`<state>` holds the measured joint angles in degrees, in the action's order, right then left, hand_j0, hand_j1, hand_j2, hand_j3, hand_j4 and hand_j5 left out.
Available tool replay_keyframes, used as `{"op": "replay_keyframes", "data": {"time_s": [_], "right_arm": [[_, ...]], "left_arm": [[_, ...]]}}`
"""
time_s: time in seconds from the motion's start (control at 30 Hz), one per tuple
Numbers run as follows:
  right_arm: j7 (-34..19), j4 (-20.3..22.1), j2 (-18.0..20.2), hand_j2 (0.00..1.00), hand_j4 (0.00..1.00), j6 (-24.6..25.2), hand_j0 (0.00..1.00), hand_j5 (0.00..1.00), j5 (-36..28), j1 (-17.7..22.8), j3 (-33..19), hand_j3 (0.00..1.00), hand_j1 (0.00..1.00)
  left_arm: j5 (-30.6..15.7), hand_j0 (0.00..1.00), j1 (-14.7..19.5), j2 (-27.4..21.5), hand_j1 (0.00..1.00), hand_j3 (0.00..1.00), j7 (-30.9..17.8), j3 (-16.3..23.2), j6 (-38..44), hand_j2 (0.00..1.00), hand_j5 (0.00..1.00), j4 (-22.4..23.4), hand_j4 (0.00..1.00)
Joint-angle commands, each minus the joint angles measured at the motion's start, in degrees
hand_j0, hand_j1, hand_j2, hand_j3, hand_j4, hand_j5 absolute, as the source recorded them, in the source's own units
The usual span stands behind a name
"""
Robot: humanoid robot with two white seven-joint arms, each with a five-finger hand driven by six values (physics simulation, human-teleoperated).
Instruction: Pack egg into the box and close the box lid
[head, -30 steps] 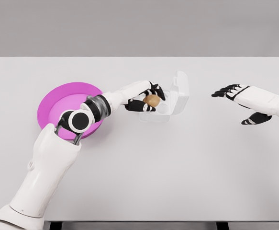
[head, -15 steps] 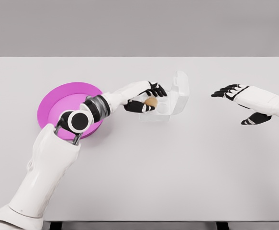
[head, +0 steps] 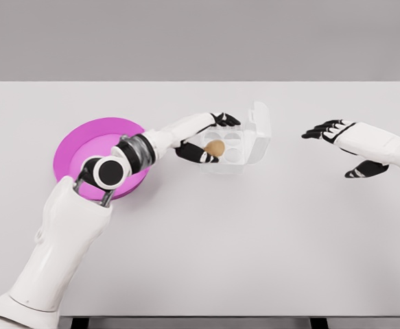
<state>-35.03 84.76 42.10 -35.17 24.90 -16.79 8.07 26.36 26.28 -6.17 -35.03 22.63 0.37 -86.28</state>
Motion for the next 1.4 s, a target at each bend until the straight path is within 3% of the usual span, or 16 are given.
{"op": "replay_keyframes", "data": {"time_s": [0.0, 0.1, 0.3, 0.4, 0.5, 0.83, 1.17, 1.37], "right_arm": [[0.0, 1.6, 0.1, 1.0, 1.0, 0.2, 1.0, 1.0, -0.5, 0.0, -0.1, 1.0, 1.0], [0.0, 2.1, 0.1, 1.0, 1.0, 0.2, 1.0, 1.0, -0.6, 0.1, -0.2, 1.0, 1.0], [0.0, 5.1, -0.1, 1.0, 1.0, 0.2, 1.0, 1.0, -0.6, 0.8, -0.1, 1.0, 1.0], [0.0, 5.5, -1.0, 1.0, 1.0, 0.2, 1.0, 1.0, -0.6, 0.8, 0.2, 1.0, 1.0], [0.0, 5.6, -2.1, 1.0, 1.0, 0.2, 1.0, 1.0, -0.6, 0.4, 2.0, 1.0, 1.0], [0.0, 6.6, -3.7, 1.0, 1.0, 0.2, 1.0, 1.0, -0.5, -0.3, 4.0, 1.0, 1.0], [0.0, 11.0, -5.4, 1.0, 1.0, 0.2, 1.0, 1.0, -0.5, -0.3, 6.9, 1.0, 1.0], [0.0, 11.4, -6.1, 1.0, 1.0, 0.2, 1.0, 1.0, -0.5, -1.1, 9.5, 1.0, 1.0]], "left_arm": [[-1.9, 1.0, 0.0, -2.8, 1.0, 1.0, 0.0, -0.6, 0.0, 1.0, 1.0, -3.7, 1.0], [-12.6, 1.0, -0.4, -11.7, 1.0, 1.0, 0.0, -3.2, -4.0, 1.0, 1.0, -9.4, 1.0], [-24.9, 1.0, -1.6, -24.1, 1.0, 1.0, 0.0, -9.3, -35.4, 1.0, 1.0, -11.0, 1.0], [-34.4, 1.0, -4.8, -35.7, 1.0, 1.0, 0.0, -10.9, -35.4, 1.0, 1.0, -10.2, 1.0], [-34.7, 1.0, -6.9, -38.3, 1.0, 1.0, 0.0, -13.4, -35.4, 1.0, 1.0, -8.1, 1.0], [-34.0, 1.0, -8.9, -40.4, 1.0, 1.0, 0.0, -14.3, -35.4, 1.0, 1.0, -6.5, 1.0], [-33.8, 1.0, -9.0, -40.5, 1.0, 1.0, 0.0, -14.3, -35.4, 1.0, 1.0, -6.4, 1.0], [-33.9, 1.0, -9.0, -40.5, 1.0, 1.0, 0.0, -14.3, -35.4, 1.0, 1.0, -6.1, 1.0]]}}
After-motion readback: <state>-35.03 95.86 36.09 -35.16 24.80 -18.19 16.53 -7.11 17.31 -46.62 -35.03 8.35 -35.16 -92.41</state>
